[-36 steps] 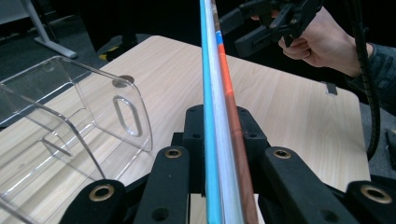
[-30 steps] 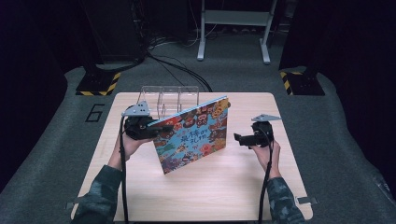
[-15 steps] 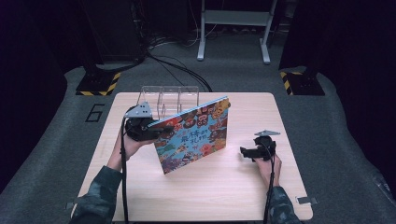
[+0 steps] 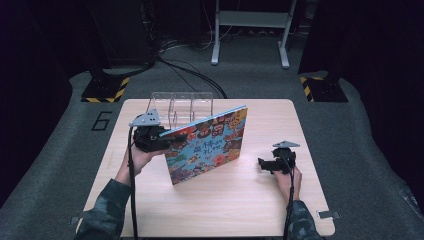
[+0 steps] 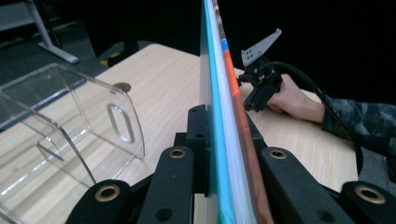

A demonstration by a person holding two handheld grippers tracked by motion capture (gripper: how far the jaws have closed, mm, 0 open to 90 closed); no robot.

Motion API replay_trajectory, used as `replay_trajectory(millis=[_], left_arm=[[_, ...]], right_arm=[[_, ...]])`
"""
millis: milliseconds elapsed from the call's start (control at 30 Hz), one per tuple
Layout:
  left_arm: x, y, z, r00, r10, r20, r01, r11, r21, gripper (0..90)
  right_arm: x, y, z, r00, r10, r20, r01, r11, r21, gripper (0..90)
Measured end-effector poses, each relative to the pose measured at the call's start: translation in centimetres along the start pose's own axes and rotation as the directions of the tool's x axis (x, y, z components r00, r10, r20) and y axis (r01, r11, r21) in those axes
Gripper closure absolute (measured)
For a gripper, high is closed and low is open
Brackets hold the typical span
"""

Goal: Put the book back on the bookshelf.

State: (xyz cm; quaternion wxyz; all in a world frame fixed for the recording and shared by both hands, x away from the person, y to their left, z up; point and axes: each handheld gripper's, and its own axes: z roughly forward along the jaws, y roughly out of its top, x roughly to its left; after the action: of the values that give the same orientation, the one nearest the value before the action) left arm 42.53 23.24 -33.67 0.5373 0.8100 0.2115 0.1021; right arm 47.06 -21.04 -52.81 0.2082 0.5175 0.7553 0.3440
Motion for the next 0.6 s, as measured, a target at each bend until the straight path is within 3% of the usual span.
replay_trajectory(millis=[233,400,600], left_arm=[[-0.6,1.3,-1.1,0.9998,0.02,-0.004,-0.02,0.9993,-0.03,80.9],[-0.6,1.6,-1.9,0.9998,0.016,-0.01,-0.017,0.9964,-0.084,80.8],[-0.5,1.6,-2.8,0.9999,-0.014,-0.009,0.013,0.989,-0.148,80.7]], right_arm=[[0.0,0.0,-0.1,1.0,0.009,0.0,-0.009,0.9999,0.005,4.1],[0.0,0.0,-0.1,0.9999,0.012,0.001,-0.012,0.9999,0.005,4.4],[0.0,0.0,0.0,1.0,0.005,0.005,-0.005,1.0,0.004,4.6]])
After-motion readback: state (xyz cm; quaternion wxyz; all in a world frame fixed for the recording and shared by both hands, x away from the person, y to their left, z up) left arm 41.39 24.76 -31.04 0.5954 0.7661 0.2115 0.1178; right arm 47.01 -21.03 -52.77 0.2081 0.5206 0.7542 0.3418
